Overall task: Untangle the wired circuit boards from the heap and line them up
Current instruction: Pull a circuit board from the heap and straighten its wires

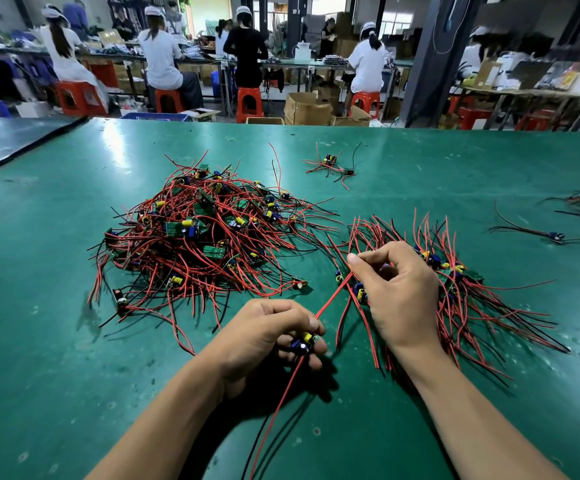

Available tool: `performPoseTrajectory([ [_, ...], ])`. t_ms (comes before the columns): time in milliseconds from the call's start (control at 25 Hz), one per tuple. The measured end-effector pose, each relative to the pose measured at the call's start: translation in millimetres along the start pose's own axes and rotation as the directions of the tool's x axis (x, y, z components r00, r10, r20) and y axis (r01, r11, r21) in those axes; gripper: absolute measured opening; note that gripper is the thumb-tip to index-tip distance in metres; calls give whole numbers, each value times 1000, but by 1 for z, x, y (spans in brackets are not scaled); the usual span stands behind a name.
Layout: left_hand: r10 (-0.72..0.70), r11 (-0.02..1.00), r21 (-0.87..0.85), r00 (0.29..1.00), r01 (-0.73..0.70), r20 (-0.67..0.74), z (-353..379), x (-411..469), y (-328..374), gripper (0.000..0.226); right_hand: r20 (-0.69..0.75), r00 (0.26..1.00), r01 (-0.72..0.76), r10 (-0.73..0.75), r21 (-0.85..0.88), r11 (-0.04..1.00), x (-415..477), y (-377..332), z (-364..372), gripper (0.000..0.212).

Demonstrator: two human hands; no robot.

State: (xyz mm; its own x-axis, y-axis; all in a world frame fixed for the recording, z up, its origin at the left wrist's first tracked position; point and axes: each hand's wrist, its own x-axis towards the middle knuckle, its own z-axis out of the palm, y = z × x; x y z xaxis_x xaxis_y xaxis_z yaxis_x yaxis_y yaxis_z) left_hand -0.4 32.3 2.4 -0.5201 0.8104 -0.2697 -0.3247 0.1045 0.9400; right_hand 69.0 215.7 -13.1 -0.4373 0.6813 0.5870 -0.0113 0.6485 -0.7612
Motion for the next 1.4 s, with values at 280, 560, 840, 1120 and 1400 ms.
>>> performPoseTrajectory([
  [280, 15, 995, -97, 999, -18, -32, -1, 3, -2, 14, 459, 750, -656, 477, 604, 452, 3, -13, 6, 23],
  [560, 5, 969, -245, 1000, -10, -23, -4, 6, -3, 10, 880, 412, -855, 235, 285, 434, -8, -22, 4, 45],
  [840, 36, 967, -252, 999, -43, -35, -6, 9, -8, 16, 868, 434, -798, 242, 245, 551, -12, -26, 3, 26],
  [1120, 115, 982, -128, 980, -137, -163, 0, 9, -11, 4, 805, 474, -786, 357, 205, 583, -16, -33, 6, 17],
  [1400, 173, 985, 39, 970, -169, -168, 5, 10, -12, 21, 798, 435, -751, 418, 65, 657, -9, -34, 2, 22],
])
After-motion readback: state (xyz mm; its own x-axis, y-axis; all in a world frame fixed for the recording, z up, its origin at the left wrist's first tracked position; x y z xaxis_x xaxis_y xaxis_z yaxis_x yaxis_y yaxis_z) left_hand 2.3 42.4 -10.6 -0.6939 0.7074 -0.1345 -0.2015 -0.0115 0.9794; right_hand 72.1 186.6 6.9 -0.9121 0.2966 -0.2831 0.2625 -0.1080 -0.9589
